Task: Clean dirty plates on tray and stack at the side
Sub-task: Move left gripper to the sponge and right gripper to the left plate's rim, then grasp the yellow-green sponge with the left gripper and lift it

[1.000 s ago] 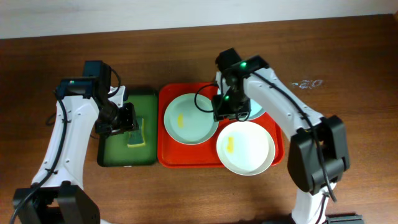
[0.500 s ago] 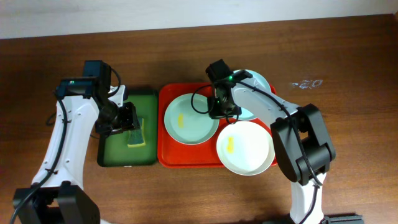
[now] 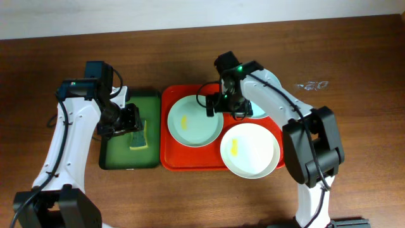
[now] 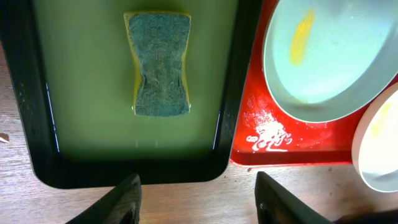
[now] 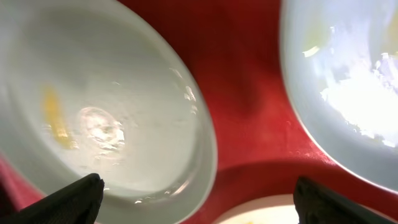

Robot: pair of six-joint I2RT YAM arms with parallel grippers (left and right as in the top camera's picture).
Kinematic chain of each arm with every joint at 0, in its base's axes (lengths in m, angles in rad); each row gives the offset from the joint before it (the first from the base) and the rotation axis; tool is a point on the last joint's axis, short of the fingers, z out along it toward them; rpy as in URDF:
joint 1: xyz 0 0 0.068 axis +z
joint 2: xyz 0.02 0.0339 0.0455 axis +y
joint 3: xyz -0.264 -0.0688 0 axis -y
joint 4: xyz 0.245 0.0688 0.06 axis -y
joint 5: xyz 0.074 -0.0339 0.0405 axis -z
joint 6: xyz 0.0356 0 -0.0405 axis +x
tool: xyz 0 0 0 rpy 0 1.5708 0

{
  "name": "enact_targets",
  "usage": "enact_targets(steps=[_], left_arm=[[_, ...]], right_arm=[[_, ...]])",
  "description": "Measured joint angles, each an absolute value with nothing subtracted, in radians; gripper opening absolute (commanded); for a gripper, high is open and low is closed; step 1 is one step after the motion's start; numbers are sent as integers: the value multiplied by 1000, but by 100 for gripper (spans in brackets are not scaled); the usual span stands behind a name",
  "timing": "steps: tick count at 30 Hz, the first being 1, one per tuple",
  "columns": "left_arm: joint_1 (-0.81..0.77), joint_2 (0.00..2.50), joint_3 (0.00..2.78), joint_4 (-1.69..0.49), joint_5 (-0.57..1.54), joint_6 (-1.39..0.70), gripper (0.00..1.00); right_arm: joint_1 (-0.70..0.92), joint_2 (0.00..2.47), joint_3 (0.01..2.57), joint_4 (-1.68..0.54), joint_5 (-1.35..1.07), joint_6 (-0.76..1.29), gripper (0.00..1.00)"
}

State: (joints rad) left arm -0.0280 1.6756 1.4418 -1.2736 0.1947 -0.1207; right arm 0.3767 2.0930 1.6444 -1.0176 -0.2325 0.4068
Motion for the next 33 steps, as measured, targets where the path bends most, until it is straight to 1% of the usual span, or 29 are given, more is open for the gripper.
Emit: enact_targets(steps=[1, 2, 3, 6, 9, 10, 11, 12, 13, 18, 19, 20, 21, 22, 23, 24, 25, 26, 27, 28, 30, 32, 33], left_arm=[[-28, 1676, 1442, -1274, 195, -121, 59], [-28, 1676, 1442, -1274, 195, -121, 59], [-28, 1676, 1442, -1274, 194, -121, 59], [-28, 1676, 1442, -1274, 194, -121, 58], [-28, 1676, 1442, -1274, 195, -121, 54], [-28, 1676, 1442, -1274, 195, -121, 54], [-28, 1676, 1442, -1275, 195, -121, 54], [-28, 1676, 1442, -1275, 194, -121, 54], [-28, 1676, 1442, -1278, 194, -121, 54], [-28, 1676, 1442, -1277, 195, -121, 54], [-28, 1676, 1442, -1277, 195, -121, 51], [-28, 1676, 1442, -1277, 195, -121, 47], [-28, 1676, 1442, -1273, 193, -121, 44], [-28, 1676, 1442, -1269, 186, -124, 44], [-28, 1676, 1442, -1266, 179, -125, 45], [-28, 1676, 1442, -1257, 169, -125, 49], [-28, 1676, 1442, -1250, 164, -126, 50], [-28, 1676, 1442, -1248, 146, -140, 47], [-28, 1676, 1442, -1246, 133, -147, 36], [-28, 1676, 1442, -1237, 115, -155, 35], [-41, 1676, 1432, -1184, 100, -162, 38], [-64, 1678, 1404, -1144, 76, -175, 38], [-76, 1694, 1393, -1132, 50, -192, 35]], right_arm=[[367, 2093, 1652, -1024, -263, 407, 43], [362, 2093, 1653, -1052, -286, 402, 39], [362, 2093, 1653, -1056, -294, 403, 44], [380, 2093, 1647, -1055, -259, 400, 45], [382, 2093, 1617, -1001, -244, 400, 44], [382, 2093, 1587, -943, -241, 401, 39], [382, 2094, 1559, -921, -237, 397, 28], [382, 2094, 1547, -910, -236, 402, 26], [382, 2094, 1539, -900, -233, 402, 22], [382, 2094, 1518, -883, -207, 400, 17], [382, 2094, 1508, -876, -207, 401, 9], [382, 2094, 1497, -870, -207, 400, 4], [382, 2094, 1489, -859, -207, 400, 4], [382, 2094, 1488, -858, -208, 403, 4], [382, 2094, 1488, -851, -211, 403, 4], [382, 2094, 1487, -841, -218, 404, 4], [382, 2094, 1487, -836, -222, 404, 4], [382, 2094, 1487, -837, -224, 404, 4], [382, 2094, 1487, -836, -226, 411, 4], [382, 2094, 1487, -835, -227, 416, 4], [385, 2094, 1486, -830, -227, 417, 4], [388, 2094, 1486, -829, -227, 420, 4], [390, 2094, 1486, -828, -227, 420, 4]])
